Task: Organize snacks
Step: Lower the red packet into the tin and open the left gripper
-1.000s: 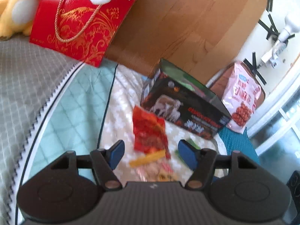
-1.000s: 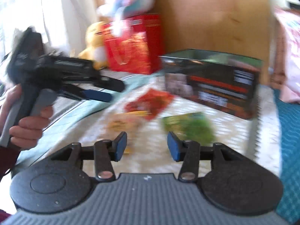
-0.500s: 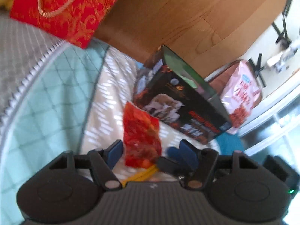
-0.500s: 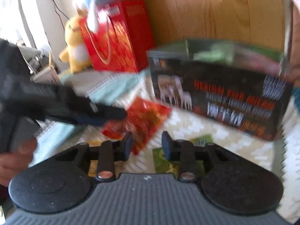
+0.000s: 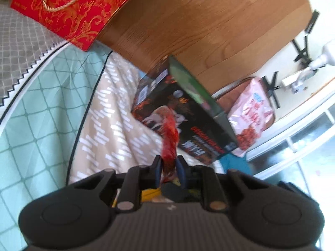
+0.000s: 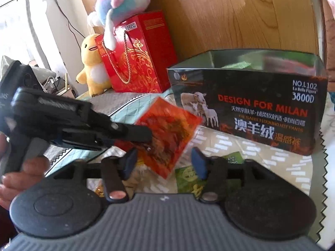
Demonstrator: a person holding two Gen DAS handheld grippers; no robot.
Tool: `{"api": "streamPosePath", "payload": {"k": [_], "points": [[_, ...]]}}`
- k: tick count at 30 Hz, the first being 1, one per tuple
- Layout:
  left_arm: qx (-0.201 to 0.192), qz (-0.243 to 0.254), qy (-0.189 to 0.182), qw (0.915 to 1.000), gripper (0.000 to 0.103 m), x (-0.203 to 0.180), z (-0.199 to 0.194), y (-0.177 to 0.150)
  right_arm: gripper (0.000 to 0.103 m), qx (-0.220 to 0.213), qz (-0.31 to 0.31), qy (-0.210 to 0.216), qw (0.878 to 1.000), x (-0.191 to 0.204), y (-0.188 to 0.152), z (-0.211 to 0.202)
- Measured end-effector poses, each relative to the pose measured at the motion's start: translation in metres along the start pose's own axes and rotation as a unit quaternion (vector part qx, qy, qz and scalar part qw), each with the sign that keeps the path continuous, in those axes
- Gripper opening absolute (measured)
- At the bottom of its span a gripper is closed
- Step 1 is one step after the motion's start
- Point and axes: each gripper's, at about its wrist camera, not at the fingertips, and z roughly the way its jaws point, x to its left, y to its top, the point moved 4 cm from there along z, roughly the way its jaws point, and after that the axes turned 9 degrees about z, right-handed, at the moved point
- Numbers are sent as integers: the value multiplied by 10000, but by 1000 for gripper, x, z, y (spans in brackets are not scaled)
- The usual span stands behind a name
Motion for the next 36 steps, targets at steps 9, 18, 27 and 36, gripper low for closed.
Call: {"api": "streamPosePath", "payload": {"k": [9,18,27,36], "points": [[-294,532,-339,9976,15,-48,-13,21,27,-609,-714,-118,9955,23,3,-20],[-459,1294,-360,9899,23,-98,48,75,30,-2214,-387,-1092,9683,-10,45,-48],[-414,1612,752,9832,27,-84,83,62,30,-2448,554,-1639,9540,-75,64,-57],[-633,1325,773,9861,29,-76,6,9,35,-2636,194,-1571,9516,-55,50,-60]]}}
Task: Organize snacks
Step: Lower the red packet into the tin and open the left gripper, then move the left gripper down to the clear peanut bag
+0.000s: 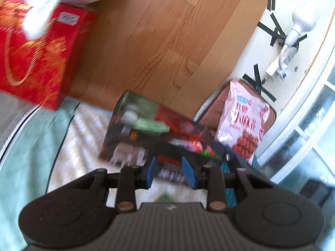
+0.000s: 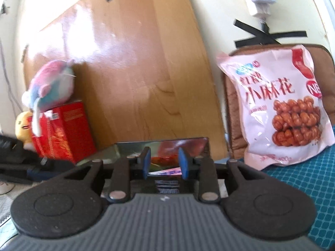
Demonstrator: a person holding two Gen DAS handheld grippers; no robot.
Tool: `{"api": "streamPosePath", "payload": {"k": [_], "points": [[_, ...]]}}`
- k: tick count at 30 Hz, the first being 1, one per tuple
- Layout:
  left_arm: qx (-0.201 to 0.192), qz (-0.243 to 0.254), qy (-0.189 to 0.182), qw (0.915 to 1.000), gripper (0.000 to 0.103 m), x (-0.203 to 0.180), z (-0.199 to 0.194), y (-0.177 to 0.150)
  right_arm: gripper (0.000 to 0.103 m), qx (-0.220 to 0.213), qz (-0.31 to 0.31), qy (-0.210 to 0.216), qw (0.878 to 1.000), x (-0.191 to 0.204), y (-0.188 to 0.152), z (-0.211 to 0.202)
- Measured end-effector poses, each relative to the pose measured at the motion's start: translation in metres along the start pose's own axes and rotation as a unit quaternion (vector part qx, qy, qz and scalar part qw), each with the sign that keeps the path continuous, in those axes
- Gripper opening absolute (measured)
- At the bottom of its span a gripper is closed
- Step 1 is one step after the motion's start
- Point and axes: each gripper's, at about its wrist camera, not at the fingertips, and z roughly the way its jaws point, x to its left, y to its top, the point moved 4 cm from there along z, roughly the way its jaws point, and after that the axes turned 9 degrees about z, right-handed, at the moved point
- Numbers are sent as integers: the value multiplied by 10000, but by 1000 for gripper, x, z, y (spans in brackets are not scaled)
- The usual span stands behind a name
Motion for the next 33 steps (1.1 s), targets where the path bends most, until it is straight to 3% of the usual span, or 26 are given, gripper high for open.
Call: {"api": "streamPosePath", "payload": {"k": [2,6,10,15,18,23,26,29,31,33], "points": [[100,39,62,9999,30,1,-12,-14,37,59,-63,99,9999,6,-3,-4],[175,200,390,9989,33,10,-40,-33,43,596,58,417,9973,20,-9,-18],[248,-84,317,9992,34,27,-65,-45,44,1176,-10,928,9887,38,-22,-45],[451,-501,41,9977,39,39,-72,-60,60,1737,-1000,1455,9689,75,-60,-83],[580,-540,-91,9968,50,35,-69,-68,74,1928,-1697,1571,9536,95,-79,-92],[864,-531,-175,9947,55,24,-53,-84,74,2425,-2199,1539,9323,112,-101,-81],[875,-445,-65,9951,52,18,-45,-92,72,2705,-1737,1509,9348,104,-105,-65],[955,-221,-55,9952,43,9,-43,-94,37,2679,-1568,1426,9398,100,-101,-65],[980,-155,-29,9951,43,9,-43,-93,34,2723,-1482,1326,9414,101,-99,-72],[942,-221,26,9953,45,15,-45,-90,34,2734,-1329,1523,9404,105,-96,-86]]}}
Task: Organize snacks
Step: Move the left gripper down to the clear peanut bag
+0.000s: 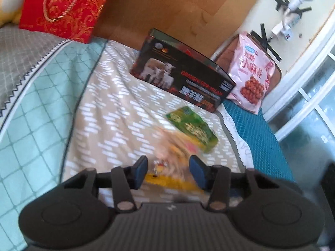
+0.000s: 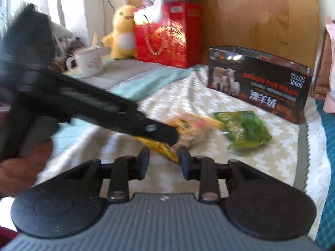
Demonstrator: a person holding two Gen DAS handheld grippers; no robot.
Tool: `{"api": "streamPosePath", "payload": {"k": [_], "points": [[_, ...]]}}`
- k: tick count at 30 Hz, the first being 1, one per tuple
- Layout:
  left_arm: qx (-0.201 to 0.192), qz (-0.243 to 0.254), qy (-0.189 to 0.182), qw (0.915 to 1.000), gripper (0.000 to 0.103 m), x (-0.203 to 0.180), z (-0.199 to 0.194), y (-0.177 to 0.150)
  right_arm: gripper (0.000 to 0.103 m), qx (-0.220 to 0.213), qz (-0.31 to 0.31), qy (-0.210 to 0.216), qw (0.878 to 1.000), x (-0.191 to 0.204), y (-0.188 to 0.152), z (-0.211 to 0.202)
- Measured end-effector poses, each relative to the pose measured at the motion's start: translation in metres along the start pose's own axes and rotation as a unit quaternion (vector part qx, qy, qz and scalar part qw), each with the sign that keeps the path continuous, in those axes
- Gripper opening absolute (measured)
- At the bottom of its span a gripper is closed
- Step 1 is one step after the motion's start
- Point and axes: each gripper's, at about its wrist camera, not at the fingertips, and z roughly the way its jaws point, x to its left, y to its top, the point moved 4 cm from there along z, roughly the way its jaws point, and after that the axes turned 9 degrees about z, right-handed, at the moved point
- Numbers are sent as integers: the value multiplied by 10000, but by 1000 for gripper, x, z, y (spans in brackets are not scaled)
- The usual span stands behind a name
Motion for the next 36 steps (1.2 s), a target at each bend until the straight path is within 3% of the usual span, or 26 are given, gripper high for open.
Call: {"api": "streamPosePath", "payload": {"k": [4,5,8,12,16,20,25,29,36], "points": [[-164,-531,71,9984,45,25,-8,10,34,110,-96,908,9958,19,-12,-12],[-237,-627,92,9977,46,31,-14,11,34,83,-193,930,9954,23,-12,-15],[-349,-608,75,9975,48,37,-34,9,36,-249,-394,569,9973,20,-5,-23],[-158,-377,-20,9992,52,27,-42,-2,67,-497,-359,228,9979,2,1,-29],[98,-69,-34,9999,56,7,-33,-11,68,-285,-433,56,9986,-9,-9,-21],[151,316,578,9977,56,-11,-19,-14,68,-10,-418,-96,9991,-16,-22,-3],[-96,644,1168,9910,59,-27,-15,-23,69,-114,-583,-243,9979,-6,-25,-1],[-221,582,1265,9900,61,-27,-17,-26,71,-110,-541,-251,9982,-8,-24,-5],[-328,646,1308,9888,62,-29,-17,-28,85,-79,-455,-342,9983,-11,-25,-5]]}}
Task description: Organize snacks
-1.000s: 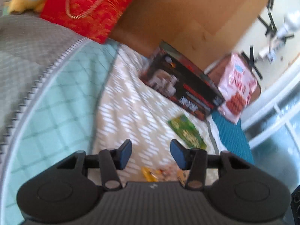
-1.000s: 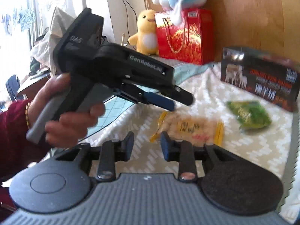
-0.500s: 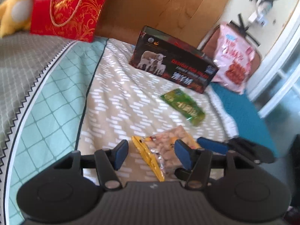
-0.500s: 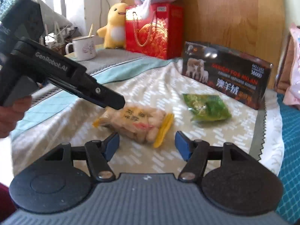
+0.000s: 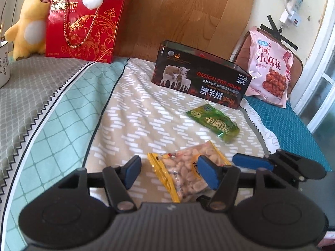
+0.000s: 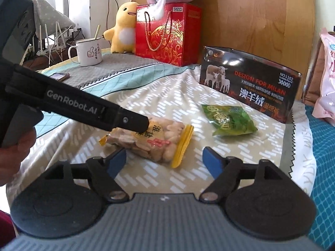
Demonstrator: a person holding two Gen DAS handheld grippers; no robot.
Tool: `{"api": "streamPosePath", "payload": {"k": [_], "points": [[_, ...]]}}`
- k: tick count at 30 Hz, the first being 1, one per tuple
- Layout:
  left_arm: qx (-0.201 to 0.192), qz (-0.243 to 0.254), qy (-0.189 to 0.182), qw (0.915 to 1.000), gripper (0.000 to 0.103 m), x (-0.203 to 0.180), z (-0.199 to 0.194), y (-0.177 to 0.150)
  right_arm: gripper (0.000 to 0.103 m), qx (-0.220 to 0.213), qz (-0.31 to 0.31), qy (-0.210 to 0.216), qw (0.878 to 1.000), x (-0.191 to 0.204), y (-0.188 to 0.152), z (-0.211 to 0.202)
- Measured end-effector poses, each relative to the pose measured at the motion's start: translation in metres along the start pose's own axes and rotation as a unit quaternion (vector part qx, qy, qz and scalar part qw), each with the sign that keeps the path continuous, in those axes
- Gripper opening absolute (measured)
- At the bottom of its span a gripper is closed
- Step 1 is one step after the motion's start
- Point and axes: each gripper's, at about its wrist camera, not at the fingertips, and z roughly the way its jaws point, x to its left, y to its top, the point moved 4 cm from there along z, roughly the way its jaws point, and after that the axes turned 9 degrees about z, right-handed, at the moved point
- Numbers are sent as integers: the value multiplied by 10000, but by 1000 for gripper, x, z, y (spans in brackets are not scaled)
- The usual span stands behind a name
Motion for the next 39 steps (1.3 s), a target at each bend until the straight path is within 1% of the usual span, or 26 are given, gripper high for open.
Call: {"api": "streamPosePath", "payload": {"k": [3,11,13,26,33,35,39], "points": [[-60,109,47,9999,66,-2,0,-2,89,18,8,-29,10000,1,0,0],[-201,389,185,9989,82,-10,4,-5,92,47,33,2,10000,1,-1,0],[-253,460,226,9984,84,-11,5,-6,92,52,41,17,10000,1,-1,0],[-269,499,321,9979,93,-11,7,-6,93,60,38,12,10000,1,-1,0],[-275,483,346,9979,96,-9,7,-7,93,62,35,18,10000,1,-1,0],[-266,472,372,9978,100,-9,7,-7,93,63,34,20,10000,1,-1,0],[-249,461,385,9979,103,-8,8,-8,93,63,34,16,10000,1,-1,0]]}}
